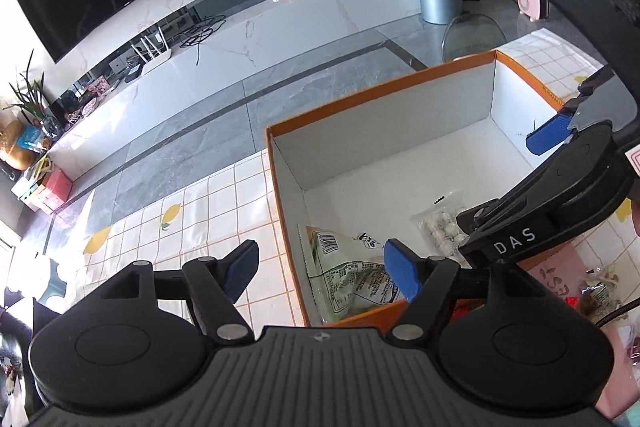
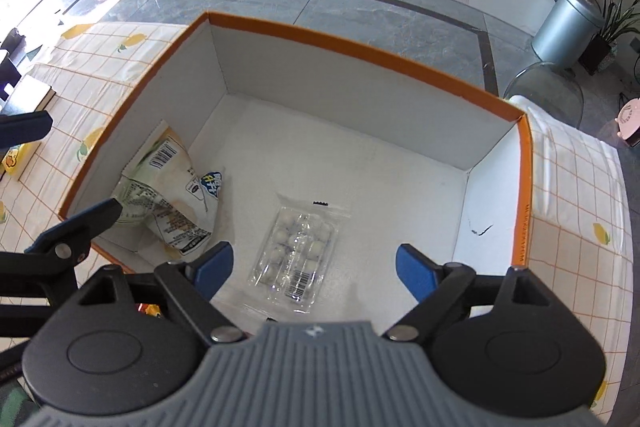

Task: Organize snacks
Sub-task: 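Withdraw both tools from the box back over the snack pile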

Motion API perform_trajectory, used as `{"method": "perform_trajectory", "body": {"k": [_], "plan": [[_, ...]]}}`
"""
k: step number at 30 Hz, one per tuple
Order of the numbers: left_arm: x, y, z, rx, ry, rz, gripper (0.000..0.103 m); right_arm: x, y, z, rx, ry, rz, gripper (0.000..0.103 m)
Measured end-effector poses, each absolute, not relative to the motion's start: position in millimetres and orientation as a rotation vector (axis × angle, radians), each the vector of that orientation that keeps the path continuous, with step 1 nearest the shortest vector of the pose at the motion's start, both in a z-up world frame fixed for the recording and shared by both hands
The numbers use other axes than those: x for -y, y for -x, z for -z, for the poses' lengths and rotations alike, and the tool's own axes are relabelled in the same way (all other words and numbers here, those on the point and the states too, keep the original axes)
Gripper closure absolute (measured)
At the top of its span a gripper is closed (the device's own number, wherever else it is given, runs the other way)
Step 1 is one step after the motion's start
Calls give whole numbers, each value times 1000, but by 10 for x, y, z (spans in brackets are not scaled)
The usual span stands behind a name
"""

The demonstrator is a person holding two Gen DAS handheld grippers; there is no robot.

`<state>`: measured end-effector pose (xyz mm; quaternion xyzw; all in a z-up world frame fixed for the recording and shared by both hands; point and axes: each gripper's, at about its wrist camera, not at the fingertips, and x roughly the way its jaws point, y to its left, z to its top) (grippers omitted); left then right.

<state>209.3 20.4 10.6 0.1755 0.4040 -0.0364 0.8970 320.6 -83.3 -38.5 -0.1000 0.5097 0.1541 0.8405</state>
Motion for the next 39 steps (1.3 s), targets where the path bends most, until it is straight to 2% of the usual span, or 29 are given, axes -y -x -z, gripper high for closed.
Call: {"method": "perform_trajectory", "body": {"k": [13,22,32,39], "plan": [[-362,-1300,-359,-724,-192,49,19,1164,-2115,-135,-839,89,-315,17],[-394,-790,-314,-688,-74,100,19,1448,-1198,-91,-704,-8,-265,17],[-450,-502,99,-760,37,161,19,1703,-677,409,-735,-25,-153,14],[-397,-437,402,-838,58,160,19,1953,-589,798,-864,-66,-54,14]]}}
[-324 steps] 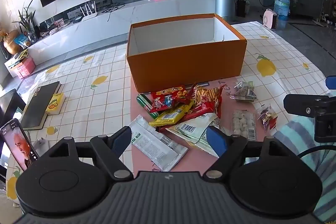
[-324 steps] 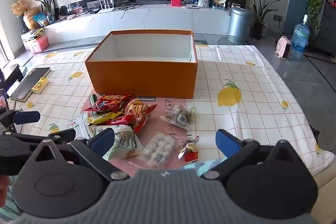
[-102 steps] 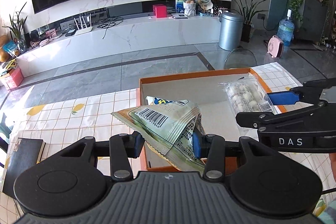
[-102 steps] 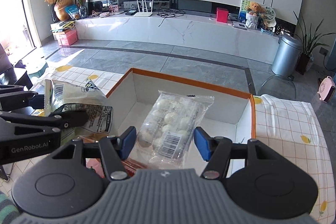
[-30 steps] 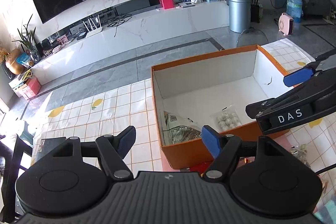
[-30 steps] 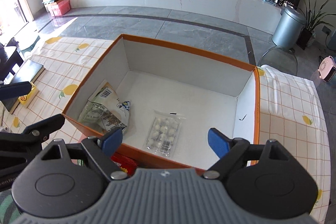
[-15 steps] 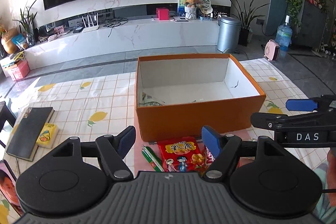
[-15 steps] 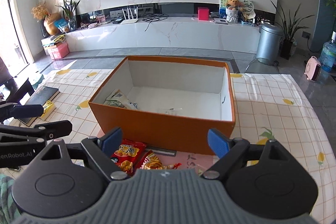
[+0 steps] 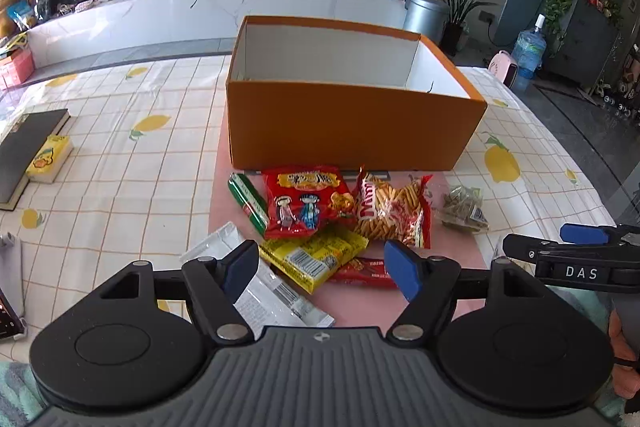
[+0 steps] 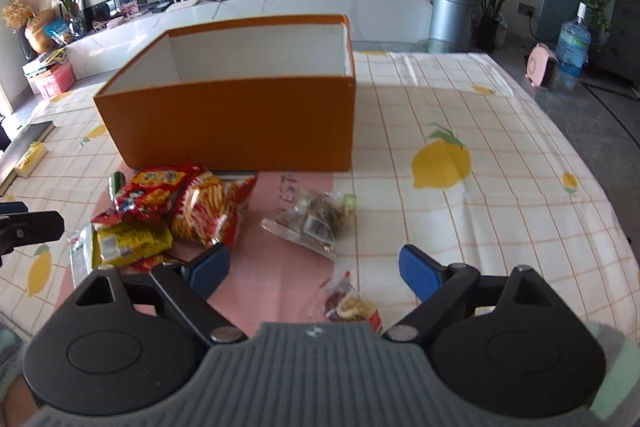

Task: Organize snacks
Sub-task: 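Withdraw both tools from the box back over the snack pile, then grasp the yellow wafer pack with the left tool while the right tool grasps the chocolate pastry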

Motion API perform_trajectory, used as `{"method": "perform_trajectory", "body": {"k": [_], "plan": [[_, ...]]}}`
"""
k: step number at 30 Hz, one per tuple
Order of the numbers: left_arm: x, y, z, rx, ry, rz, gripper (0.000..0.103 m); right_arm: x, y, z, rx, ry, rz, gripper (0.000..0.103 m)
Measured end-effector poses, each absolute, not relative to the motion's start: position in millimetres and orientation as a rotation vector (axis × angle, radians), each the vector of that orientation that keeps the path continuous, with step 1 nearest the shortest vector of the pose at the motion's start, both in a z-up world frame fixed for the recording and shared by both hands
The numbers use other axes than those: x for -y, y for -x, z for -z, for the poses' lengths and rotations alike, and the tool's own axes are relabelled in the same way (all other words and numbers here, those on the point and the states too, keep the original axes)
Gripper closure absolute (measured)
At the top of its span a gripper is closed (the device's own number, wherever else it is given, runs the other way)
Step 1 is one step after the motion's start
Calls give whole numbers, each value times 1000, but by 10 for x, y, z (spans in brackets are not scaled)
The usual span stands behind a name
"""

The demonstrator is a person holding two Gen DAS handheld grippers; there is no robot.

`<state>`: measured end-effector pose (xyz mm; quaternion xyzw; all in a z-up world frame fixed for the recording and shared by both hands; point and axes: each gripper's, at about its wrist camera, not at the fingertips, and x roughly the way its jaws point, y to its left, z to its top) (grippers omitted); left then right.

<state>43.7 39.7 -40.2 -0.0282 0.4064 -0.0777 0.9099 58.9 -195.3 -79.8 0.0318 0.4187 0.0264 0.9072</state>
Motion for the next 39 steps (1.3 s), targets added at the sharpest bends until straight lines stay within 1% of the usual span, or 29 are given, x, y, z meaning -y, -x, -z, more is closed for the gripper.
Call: {"method": "perform_trajectory", "body": {"k": [4,15,21,23,24,27,28,29,36,39], "plan": [[-414,-426,531,-871,59,155,19,2031,-647,901,-924,-103,-38,14],[-434,-513,757,-944,65,170,19,1905,-828,1139,-1051,-1,1,15],[-486,-582,840,-957,95,164,19,1903,-943,1247,-1130,-7,5,21],[-490,-618,864,-950,110,171,19,1933,-978,1287,-1156,-38,-7,29],[-490,-641,876,-951,119,171,19,1941,-990,1304,-1166,-48,-11,32],[-484,-692,912,-949,137,166,19,1934,-1020,1353,-1190,-69,-25,45],[-478,-702,920,-947,136,165,19,1937,-1034,1373,-1198,-85,-37,51],[-474,-704,925,-943,135,163,19,1941,-1049,1385,-1202,-99,-49,54],[-450,-701,965,-923,106,172,19,1900,-1033,1384,-1174,-218,-254,58],[-437,-720,1000,-931,80,177,18,1789,-1013,1377,-1159,-188,-293,57]]}}
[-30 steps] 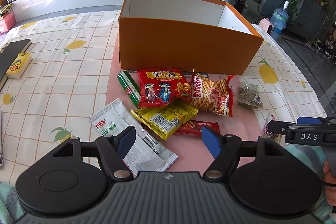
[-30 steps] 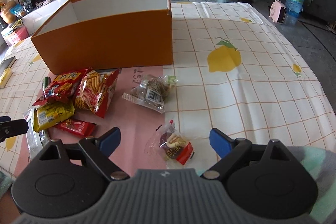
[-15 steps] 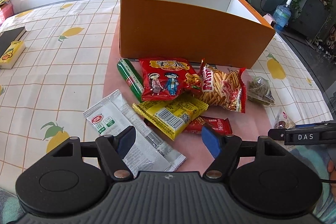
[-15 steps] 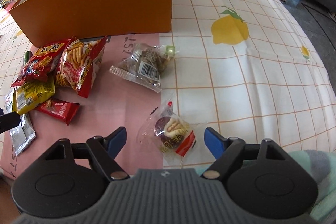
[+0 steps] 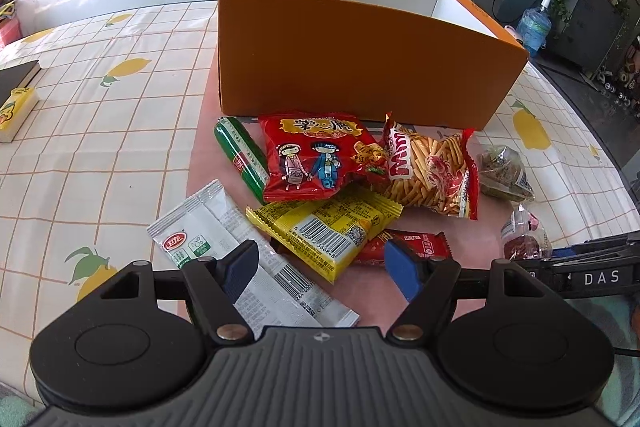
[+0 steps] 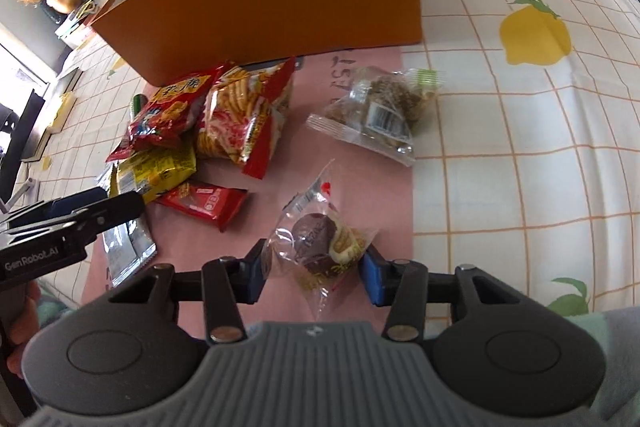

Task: Organize snacks
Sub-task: 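Grasp the yellow wafer pack with the left tool while the right tool grasps the chocolate pastry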

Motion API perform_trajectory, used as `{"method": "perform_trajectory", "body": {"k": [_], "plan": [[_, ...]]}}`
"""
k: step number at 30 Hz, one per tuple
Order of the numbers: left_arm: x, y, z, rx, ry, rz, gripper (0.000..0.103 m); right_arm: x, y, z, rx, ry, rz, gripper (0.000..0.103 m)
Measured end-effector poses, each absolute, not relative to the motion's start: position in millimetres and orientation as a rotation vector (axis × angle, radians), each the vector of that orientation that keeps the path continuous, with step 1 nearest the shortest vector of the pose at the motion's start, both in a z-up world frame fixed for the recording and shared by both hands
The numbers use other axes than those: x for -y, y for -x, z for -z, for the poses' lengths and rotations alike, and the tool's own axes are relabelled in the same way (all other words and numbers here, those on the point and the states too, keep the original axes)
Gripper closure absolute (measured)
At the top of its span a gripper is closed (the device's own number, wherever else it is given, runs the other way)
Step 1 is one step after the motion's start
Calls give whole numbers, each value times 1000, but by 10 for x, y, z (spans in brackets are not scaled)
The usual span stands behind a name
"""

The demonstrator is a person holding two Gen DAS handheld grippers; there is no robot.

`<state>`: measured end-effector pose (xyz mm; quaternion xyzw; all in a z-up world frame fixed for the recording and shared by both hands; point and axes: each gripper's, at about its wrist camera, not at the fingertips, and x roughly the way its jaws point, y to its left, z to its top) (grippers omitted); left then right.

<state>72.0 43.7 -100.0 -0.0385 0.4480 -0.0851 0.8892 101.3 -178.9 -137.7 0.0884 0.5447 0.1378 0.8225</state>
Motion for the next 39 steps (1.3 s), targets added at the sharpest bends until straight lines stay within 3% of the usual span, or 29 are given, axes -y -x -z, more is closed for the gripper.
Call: {"method": "perform_trajectory", "body": {"k": [15,20,26,39], "plan": [[-487,-914,1108,-901,218,108,17,1671,-1176,1422,-1117,-250,-333,56],[-424,-884,1101,-869,176,118,37,1678,-1174,1425,-1111,-258,-336,56],[-410,-753,1023,-845,180,159,53,1669,-1159,1423,-1107,-257,-346,57],[-352,-708,935,-877,350,315,68,1620,-1114,1382,-1099,-215,-382,58]]}}
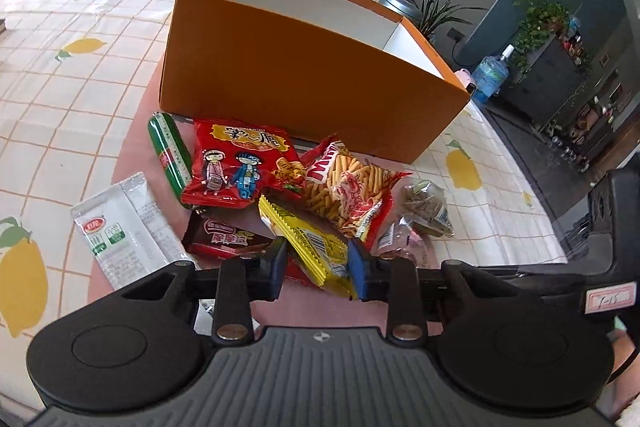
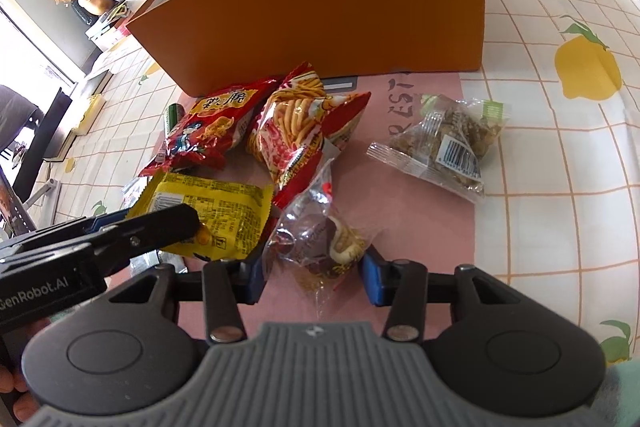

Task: Organize snacks
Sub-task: 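Grasp the yellow wafer pack with the left tool while the right tool grasps the chocolate pastry, then lift both held snacks into the orange box and open both tools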

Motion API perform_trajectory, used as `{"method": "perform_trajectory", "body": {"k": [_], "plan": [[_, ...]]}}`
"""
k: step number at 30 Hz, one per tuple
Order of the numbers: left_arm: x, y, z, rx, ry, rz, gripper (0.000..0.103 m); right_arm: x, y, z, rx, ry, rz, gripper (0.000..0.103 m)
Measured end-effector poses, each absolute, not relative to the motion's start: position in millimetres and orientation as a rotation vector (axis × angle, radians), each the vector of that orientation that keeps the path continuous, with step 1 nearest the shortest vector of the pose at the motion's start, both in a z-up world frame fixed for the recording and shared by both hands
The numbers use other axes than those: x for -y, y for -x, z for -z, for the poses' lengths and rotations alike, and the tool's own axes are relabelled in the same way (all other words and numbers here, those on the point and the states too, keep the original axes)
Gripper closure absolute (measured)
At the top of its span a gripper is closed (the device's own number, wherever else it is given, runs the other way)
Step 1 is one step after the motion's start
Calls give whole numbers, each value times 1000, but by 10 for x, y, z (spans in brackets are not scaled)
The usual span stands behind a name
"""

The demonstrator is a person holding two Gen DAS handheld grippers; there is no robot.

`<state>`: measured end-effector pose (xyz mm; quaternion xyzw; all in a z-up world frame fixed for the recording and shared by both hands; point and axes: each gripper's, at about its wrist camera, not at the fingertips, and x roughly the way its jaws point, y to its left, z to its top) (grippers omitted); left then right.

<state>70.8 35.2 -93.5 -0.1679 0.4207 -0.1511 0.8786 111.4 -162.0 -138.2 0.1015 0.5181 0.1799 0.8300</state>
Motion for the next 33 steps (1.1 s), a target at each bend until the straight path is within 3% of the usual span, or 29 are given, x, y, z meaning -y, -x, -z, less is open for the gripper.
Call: {"method": "perform_trajectory", "body": {"k": [1,6,14,33], "plan": [[-356,-723,945,-882,365,314,76,1599,-1117,1387,-1101,-207,-383,58],[-315,-771,979,-912,379,278,85,1553,-1113,1393,-1101,-184,-379,58],[-294,-779,1029,-959,425,246,86,1532,-1104,1392,-1095,-160,-363,58],[-243,-444,512,-783,197,187,92,1556,-786,1043,-947,-79,-337,59]]}}
